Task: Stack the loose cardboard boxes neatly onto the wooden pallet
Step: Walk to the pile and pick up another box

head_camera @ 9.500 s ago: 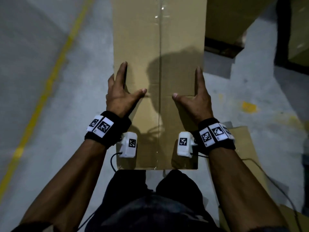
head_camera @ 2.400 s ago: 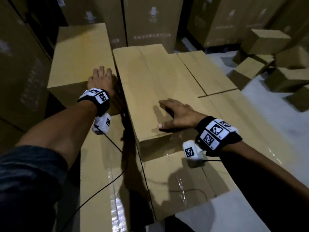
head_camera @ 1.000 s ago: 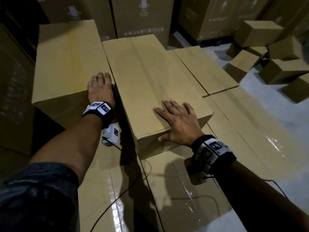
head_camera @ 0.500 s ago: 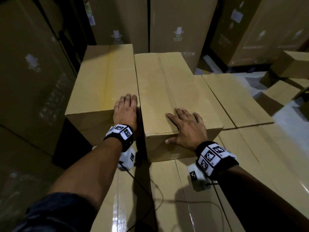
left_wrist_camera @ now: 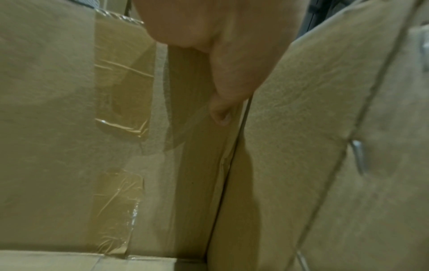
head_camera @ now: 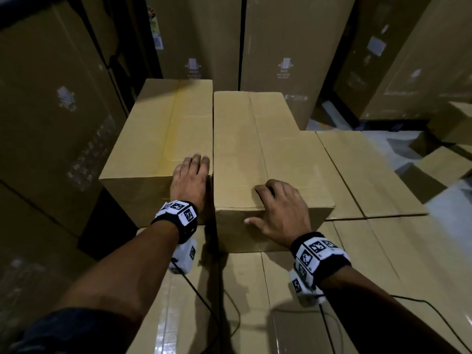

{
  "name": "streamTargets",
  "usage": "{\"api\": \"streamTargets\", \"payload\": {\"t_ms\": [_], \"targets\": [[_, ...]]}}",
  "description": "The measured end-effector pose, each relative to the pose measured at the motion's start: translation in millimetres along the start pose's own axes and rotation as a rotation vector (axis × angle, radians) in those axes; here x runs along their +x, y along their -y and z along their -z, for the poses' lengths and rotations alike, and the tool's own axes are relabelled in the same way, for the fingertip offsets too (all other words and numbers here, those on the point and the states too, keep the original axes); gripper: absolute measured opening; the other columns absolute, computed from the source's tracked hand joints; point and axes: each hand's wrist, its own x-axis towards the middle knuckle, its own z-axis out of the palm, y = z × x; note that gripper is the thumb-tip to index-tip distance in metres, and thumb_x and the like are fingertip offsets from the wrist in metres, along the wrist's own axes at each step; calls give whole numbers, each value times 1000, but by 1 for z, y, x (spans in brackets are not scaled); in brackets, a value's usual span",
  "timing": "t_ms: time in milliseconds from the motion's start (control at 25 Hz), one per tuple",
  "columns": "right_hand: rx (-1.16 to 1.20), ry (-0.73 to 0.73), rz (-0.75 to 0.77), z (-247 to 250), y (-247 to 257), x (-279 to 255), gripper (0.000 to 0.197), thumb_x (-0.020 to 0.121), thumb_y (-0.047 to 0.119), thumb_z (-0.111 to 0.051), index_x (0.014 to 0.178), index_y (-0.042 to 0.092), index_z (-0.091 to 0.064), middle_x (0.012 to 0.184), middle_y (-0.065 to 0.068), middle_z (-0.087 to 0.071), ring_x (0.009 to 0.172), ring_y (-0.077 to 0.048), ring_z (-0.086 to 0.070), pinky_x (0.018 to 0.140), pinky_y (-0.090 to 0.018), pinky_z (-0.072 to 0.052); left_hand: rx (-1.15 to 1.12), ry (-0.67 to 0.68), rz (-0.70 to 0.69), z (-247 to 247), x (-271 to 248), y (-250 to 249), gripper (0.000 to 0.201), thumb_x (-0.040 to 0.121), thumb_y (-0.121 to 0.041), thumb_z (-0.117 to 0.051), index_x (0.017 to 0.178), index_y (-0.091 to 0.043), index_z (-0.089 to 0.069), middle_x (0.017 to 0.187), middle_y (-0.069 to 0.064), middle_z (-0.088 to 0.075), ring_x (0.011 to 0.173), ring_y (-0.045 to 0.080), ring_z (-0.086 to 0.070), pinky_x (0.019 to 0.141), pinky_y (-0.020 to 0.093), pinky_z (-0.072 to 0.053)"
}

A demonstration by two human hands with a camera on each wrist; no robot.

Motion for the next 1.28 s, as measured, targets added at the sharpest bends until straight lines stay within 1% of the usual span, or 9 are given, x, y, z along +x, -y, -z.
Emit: {"api": "streamTargets", "payload": {"t_ms": [80,160,400,600,800,1120,1200,1280], "targets": [[-19,-52,31,-2,-3,4,75,75,74,-64,123,17,-61,114,-11,-59,104,-30,-58,91,-41,-50,-9,-5,1,0,-1,0,88,86,-1,-61,157,-18,-11,165,8,-11,151,28,-11,122,41,-10],[-29,-76,47,-4,-4,10,73,73,74,-67,121,18,-62,111,-10,-59,101,-30,-58,89,-41,-50,-7,-3,2,2,-2,0,88,87,-4,-61,157,-19,-10,165,8,-10,151,28,-10,122,40,-10],[-50,-54,57,-8,-10,32,72,73,73,-67,118,18,-63,107,-10,-57,97,-30,-57,86,-41,-49,-4,30,3,6,-2,0,97,83,1,-63,158,-21,-6,166,7,-6,152,27,-8,123,40,-9],[-46,-1,35,-9,-13,46,74,74,74,-66,123,19,-61,111,-10,-57,103,-31,-55,91,-43,-46,-4,51,7,7,-2,0,100,82,0,-66,158,-21,-5,166,6,-4,152,27,-6,123,40,-8],[2,67,-6,-9,-14,61,78,75,73,-68,133,21,-56,122,-10,-54,114,-30,-50,98,-42,-40,5,57,8,8,-1,-1,99,81,0,-66,158,-20,-6,166,7,-5,151,27,-7,123,40,-9],[9,67,-32,-14,-18,82,80,73,72,-71,134,22,-55,124,-9,-53,115,-29,-50,97,-41,-40,7,23,12,6,0,-3,92,86,-3,-63,157,-20,-7,165,7,-7,151,27,-8,122,40,-9],[1,74,-32,-14,-19,86,80,74,72,-70,135,23,-54,126,-9,-52,116,-29,-49,100,-42,-38,9,19,17,4,0,-2,93,86,-6,-65,157,-20,-7,165,6,-7,151,27,-8,122,40,-8],[0,80,-34,-14,-19,90,81,74,72,-70,136,23,-53,127,-9,-51,118,-29,-48,104,-42,-35,3,15,21,4,0,-2,92,87,-13,-68,157,-20,-8,165,6,-8,151,27,-9,122,40,-8]]}}
